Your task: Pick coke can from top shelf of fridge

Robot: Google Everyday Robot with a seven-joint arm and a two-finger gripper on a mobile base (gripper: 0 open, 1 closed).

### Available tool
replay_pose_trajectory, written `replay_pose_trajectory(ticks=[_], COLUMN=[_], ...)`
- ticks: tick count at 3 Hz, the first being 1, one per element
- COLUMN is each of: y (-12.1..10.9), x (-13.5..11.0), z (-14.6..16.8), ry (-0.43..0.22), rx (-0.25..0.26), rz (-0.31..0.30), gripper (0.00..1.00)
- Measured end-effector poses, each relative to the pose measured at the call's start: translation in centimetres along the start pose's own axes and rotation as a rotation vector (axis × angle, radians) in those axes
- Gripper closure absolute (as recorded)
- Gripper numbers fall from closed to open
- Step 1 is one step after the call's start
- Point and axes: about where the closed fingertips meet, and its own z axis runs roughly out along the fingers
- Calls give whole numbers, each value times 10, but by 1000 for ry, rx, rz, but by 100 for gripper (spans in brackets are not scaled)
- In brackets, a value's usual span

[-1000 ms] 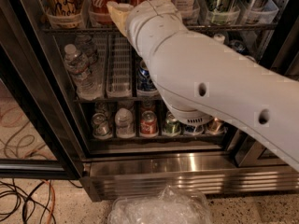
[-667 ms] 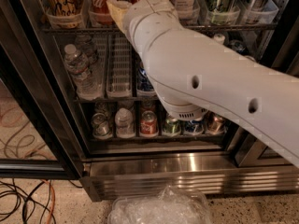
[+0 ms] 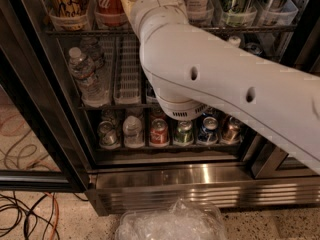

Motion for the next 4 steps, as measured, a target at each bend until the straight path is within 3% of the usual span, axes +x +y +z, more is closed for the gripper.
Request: replay_pose_trajectory(ticks=[1, 3, 4], y=[-4, 3, 8], x=[1, 8, 10], z=[8, 27, 27], ry=[4, 35, 56], rx=[54, 76, 66], rz=[-1, -25, -17], gripper=[28, 28, 47])
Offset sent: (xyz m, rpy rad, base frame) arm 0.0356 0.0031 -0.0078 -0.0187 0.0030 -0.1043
